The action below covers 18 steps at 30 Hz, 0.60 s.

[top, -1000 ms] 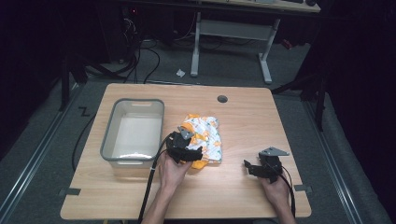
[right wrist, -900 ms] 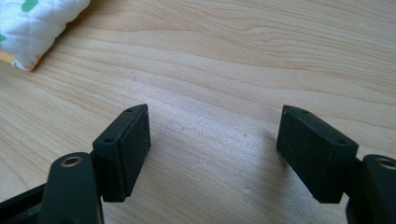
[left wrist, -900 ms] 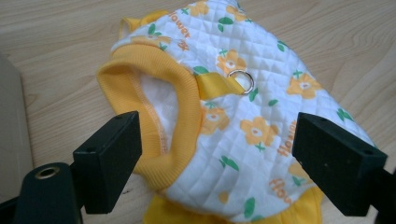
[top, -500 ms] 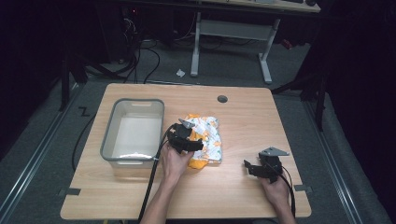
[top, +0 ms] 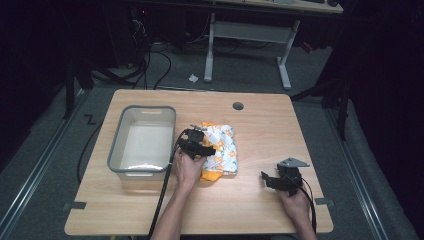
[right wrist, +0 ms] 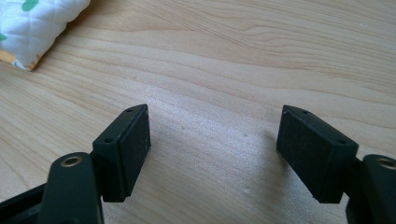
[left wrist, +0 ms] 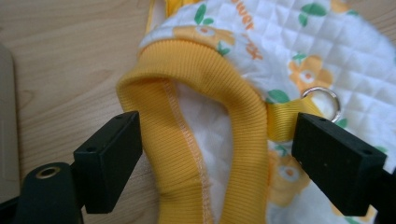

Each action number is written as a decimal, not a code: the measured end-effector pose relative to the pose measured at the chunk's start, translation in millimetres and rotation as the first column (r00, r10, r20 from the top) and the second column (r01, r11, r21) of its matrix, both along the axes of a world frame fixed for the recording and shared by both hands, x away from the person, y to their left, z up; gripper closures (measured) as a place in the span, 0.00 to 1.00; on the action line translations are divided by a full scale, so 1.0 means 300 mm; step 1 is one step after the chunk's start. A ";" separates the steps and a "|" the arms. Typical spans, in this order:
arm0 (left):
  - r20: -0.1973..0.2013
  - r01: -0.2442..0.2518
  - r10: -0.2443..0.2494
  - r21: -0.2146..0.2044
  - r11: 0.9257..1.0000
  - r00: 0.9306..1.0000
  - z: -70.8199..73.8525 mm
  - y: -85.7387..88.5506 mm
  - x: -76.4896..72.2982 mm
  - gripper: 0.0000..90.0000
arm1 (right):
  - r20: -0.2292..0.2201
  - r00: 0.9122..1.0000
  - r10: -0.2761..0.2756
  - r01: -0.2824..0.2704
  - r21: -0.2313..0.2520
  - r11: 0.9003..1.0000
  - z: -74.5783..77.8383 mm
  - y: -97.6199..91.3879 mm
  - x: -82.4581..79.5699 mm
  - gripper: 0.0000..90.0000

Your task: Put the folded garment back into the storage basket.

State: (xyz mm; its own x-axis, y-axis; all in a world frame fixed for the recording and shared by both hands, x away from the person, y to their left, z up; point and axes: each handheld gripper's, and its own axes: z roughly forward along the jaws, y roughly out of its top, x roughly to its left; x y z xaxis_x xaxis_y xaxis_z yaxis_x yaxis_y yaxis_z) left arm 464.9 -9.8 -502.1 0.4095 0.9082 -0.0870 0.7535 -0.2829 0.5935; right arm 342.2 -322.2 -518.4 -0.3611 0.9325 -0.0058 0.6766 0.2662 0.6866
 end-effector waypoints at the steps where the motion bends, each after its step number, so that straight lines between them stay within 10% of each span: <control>1: -0.006 -0.004 0.004 0.007 1.000 1.000 -0.007 0.000 0.003 0.18 | 0.000 1.000 0.000 0.000 0.000 1.000 0.000 0.000 0.000 0.29; 12: -0.018 0.005 -0.004 0.039 0.999 1.000 -0.038 -0.006 0.007 0.21 | 0.000 1.000 0.000 0.000 0.000 1.000 0.000 0.000 0.000 0.29; 18: 0.018 0.064 -0.065 0.019 0.998 0.998 -0.032 -0.024 -0.010 0.48 | 0.000 1.000 0.000 0.000 0.000 1.000 0.000 0.000 0.000 0.29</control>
State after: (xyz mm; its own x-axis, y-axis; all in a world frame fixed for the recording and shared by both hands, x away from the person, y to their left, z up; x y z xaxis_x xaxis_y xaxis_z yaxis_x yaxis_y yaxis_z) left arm 461.9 -16.9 -511.7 0.4686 0.8812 -0.0628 0.7223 -0.3412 0.6015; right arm 342.1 -322.2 -518.4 -0.3611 0.9325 -0.0057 0.6767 0.2662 0.6864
